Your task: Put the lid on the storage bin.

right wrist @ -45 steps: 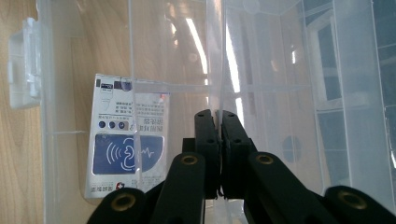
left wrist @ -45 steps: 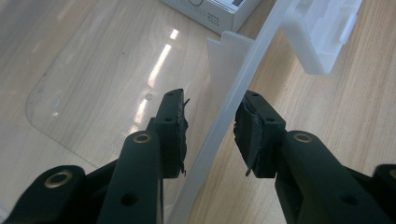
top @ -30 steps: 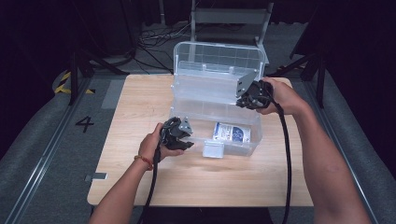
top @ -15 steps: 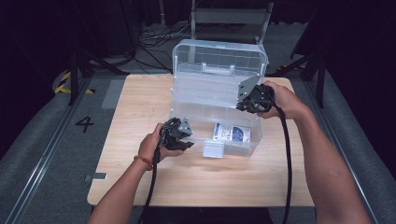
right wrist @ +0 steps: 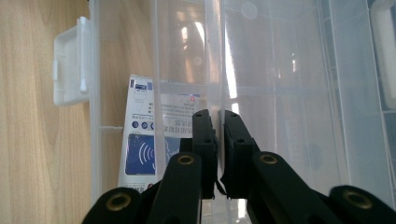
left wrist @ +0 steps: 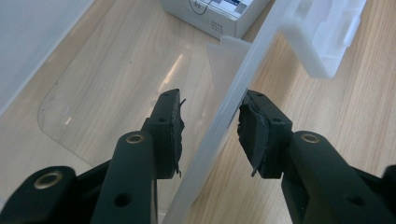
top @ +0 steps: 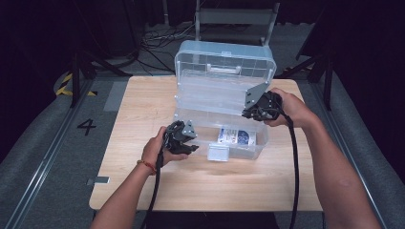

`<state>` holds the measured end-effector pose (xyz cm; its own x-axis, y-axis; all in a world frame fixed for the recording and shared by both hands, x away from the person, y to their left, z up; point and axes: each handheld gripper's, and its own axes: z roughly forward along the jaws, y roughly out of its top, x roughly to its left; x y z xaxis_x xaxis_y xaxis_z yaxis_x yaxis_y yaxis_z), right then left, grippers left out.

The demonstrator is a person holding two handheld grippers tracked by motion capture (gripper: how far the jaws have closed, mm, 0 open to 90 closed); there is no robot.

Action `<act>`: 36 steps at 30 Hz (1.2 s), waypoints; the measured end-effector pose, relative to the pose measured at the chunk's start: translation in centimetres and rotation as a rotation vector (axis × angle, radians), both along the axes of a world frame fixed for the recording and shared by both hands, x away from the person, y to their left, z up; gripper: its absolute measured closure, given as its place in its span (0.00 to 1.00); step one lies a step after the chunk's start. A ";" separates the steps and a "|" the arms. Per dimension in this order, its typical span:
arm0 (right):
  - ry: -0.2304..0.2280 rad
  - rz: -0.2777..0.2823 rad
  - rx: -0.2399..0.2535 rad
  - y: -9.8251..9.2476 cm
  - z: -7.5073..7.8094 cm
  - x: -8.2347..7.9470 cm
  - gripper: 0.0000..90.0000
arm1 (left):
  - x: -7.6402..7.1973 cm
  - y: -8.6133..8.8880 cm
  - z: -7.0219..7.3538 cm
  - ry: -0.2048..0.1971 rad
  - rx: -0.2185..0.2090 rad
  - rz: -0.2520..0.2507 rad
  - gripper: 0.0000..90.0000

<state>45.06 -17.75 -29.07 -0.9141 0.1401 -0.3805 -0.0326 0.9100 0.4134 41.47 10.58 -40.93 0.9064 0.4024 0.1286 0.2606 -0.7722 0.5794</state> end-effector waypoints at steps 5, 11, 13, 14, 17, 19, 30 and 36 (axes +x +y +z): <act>0.003 -0.006 0.014 -0.2 0.0 0.0 0.95 | -0.4 0.4 0.2 -0.007 -0.033 0.021 0.64; 0.004 -0.004 0.018 -0.4 -0.1 0.0 0.95 | -1.6 2.6 1.1 -0.033 -0.105 0.089 0.49; 0.000 0.000 0.024 -0.4 -0.1 0.0 0.95 | -1.7 3.2 1.6 -0.025 -0.128 0.086 0.52; 0.004 -0.002 0.025 -0.4 -0.1 -0.1 0.95 | -1.9 3.5 1.8 -0.031 -0.142 0.098 0.53; -0.003 -0.012 0.025 -0.3 -0.2 -0.2 0.94 | -2.2 4.8 2.3 -0.034 -0.163 0.121 0.51; 0.000 -0.012 0.030 -0.4 -0.2 -0.2 0.94 | -2.4 5.4 2.6 -0.042 -0.185 0.147 0.49; -0.013 -0.011 0.043 -0.5 -0.3 -0.2 0.94 | -1.9 8.4 6.2 -0.089 -0.344 0.214 0.57; -0.021 -0.021 0.052 -0.5 -0.4 -0.4 0.93 | -0.8 8.9 8.1 -0.109 -0.435 0.211 0.70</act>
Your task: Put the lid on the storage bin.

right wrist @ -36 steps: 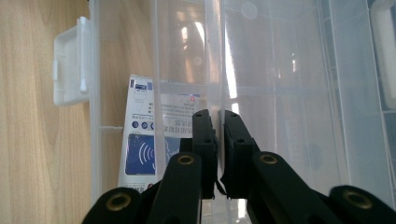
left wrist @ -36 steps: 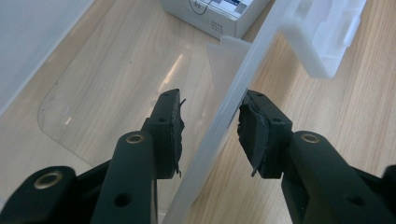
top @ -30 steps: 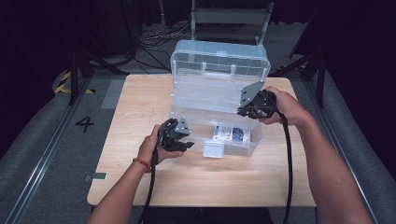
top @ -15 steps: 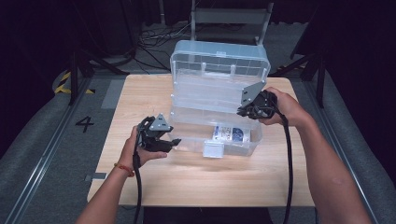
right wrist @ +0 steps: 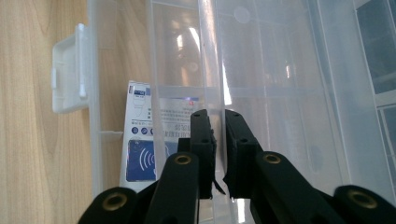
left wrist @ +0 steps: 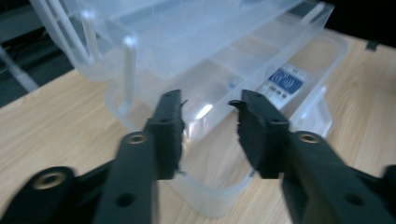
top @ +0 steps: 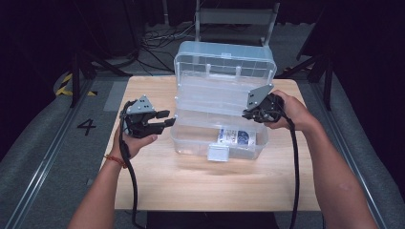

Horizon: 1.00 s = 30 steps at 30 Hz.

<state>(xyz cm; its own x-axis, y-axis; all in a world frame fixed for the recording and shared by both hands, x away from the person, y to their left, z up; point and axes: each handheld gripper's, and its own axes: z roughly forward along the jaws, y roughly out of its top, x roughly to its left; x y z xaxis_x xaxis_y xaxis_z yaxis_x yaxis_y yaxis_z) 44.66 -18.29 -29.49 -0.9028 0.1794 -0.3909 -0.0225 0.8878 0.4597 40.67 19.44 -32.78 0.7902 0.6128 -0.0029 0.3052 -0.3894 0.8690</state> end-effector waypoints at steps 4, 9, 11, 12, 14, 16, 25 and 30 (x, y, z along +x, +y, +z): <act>0.006 -0.001 0.005 -0.2 0.0 0.0 0.93 | 0.8 -0.2 0.8 -0.012 -0.001 0.018 0.76; -0.024 -0.004 0.002 0.0 -0.1 -0.2 0.93 | 2.1 -0.8 2.2 -0.033 -0.040 0.026 0.95; -0.023 0.010 -0.009 0.1 -0.2 -0.3 0.93 | 2.6 -1.5 2.9 -0.059 -0.025 0.026 0.96; -0.024 0.008 -0.008 0.1 -0.2 -0.3 0.93 | 2.9 -1.7 3.1 -0.066 -0.017 0.020 0.98; -0.023 0.001 -0.011 0.1 -0.2 -0.4 0.93 | 3.5 -2.2 3.7 -0.078 -0.004 0.035 0.99; -0.028 0.002 -0.012 0.0 -0.2 -0.4 0.93 | 4.2 -2.6 4.1 -0.086 -0.001 0.045 0.99; -0.034 -0.019 0.002 0.0 -0.5 -0.9 0.92 | 6.0 -3.9 5.7 -0.118 -0.002 0.085 1.00; -0.055 -0.034 0.008 0.0 -0.6 -1.2 0.92 | 6.4 -4.3 6.0 -0.116 -0.010 0.112 1.00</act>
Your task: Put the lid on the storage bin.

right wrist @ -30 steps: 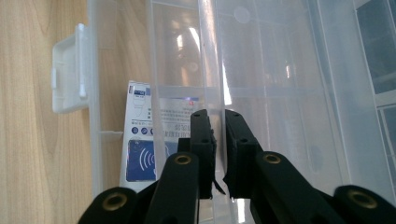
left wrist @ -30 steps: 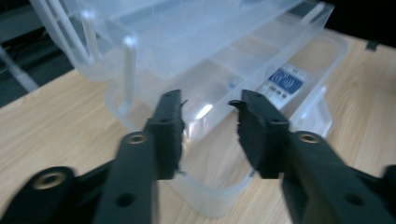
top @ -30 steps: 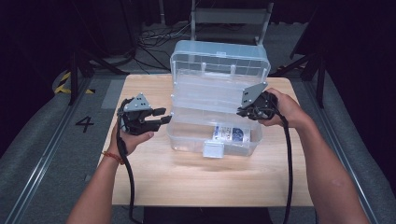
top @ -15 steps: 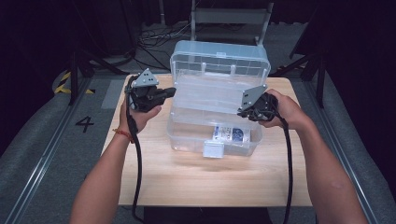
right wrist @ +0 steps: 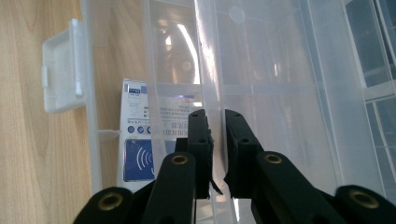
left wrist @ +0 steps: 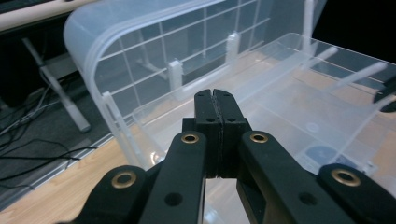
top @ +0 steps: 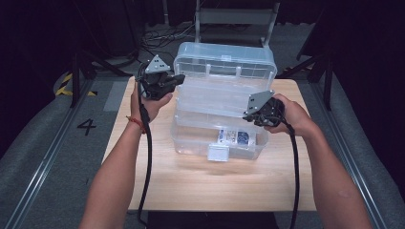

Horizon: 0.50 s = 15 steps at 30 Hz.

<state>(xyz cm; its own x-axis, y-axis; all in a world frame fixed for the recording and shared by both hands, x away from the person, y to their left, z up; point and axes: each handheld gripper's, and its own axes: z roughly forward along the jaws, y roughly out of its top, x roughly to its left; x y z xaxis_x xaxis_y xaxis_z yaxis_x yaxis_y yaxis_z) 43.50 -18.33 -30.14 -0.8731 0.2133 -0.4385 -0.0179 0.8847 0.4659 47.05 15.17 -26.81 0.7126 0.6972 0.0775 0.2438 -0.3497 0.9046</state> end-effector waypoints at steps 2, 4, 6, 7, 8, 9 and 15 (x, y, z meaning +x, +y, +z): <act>0.004 0.005 0.004 -0.1 -0.1 -0.1 0.92 | 0.1 -0.1 0.1 -0.008 -0.002 0.013 1.00; 0.004 0.005 0.007 -0.2 -0.2 -0.3 0.92 | 0.2 -0.3 0.0 0.001 -0.003 0.021 1.00; 0.014 0.012 0.010 -0.2 -0.3 -0.3 0.92 | 0.3 -0.5 -0.1 0.001 0.005 0.022 1.00; 0.010 0.013 0.008 -0.3 -0.3 -0.4 0.92 | 0.4 -0.6 -0.2 -0.011 0.010 0.035 1.00; 0.010 0.013 0.008 -0.3 -0.3 -0.4 0.92 | 0.4 -0.6 -0.2 -0.011 0.010 0.035 1.00; 0.006 0.010 0.014 -0.3 -0.4 -0.4 0.92 | 0.4 -0.5 -0.3 -0.009 -0.002 0.038 1.00; 0.002 0.004 0.024 -0.5 -0.6 -0.8 0.91 | 0.3 -0.5 -0.6 -0.007 0.009 0.054 1.00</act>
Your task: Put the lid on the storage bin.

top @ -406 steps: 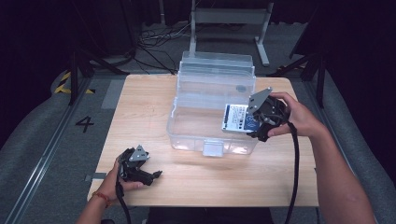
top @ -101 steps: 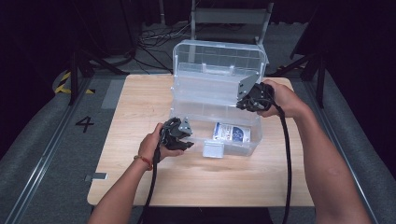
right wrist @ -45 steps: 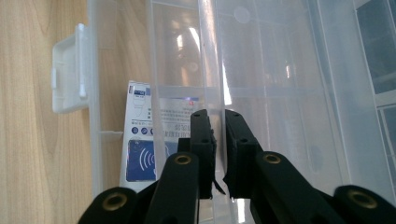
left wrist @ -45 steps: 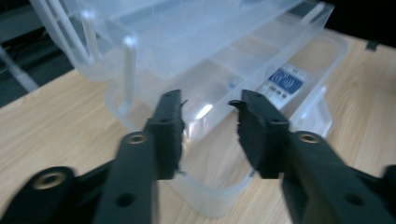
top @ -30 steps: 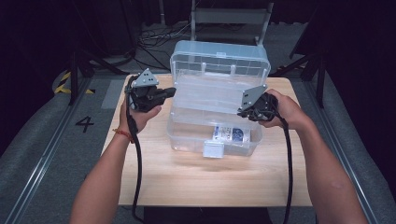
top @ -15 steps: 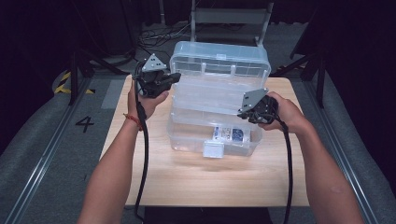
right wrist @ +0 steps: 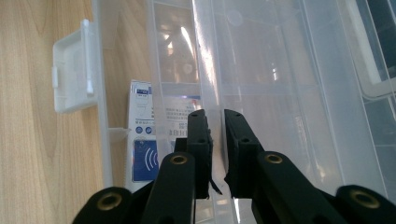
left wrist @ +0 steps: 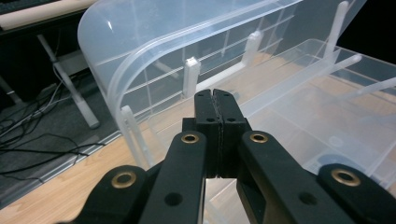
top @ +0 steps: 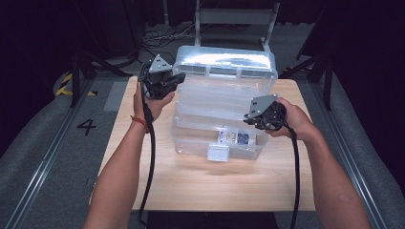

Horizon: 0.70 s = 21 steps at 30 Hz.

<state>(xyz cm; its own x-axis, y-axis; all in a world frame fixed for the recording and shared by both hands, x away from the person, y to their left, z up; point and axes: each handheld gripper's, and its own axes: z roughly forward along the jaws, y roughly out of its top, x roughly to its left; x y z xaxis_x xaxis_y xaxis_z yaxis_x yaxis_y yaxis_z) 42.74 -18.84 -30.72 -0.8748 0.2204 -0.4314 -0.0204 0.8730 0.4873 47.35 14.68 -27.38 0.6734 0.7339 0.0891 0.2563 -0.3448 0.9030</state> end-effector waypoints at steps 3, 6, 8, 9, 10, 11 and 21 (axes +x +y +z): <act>0.003 0.003 0.003 0.0 -0.1 -0.1 0.91 | -0.1 0.0 -0.2 -0.014 0.010 0.009 1.00; 0.006 0.008 0.009 -0.1 -0.2 -0.2 0.91 | -0.1 0.0 -0.5 -0.012 0.016 0.012 1.00; 0.012 0.005 0.010 -0.1 -0.3 -0.3 0.91 | -0.1 0.0 -0.6 -0.018 0.018 0.018 1.00; 0.009 0.006 0.010 -0.1 -0.4 -0.4 0.91 | -0.1 0.0 -0.7 -0.015 0.008 0.015 1.00; 0.008 0.003 0.009 -0.1 -0.4 -0.5 0.91 | -0.1 0.1 -0.7 -0.015 0.005 0.020 1.00; 0.006 0.009 0.009 -0.1 -0.5 -0.6 0.90 | -0.1 0.2 -0.7 -0.015 0.002 0.014 1.00; -0.009 -0.001 0.097 -1.6 -0.6 -1.8 0.91 | -0.9 0.6 -1.5 0.002 -0.024 -0.013 1.00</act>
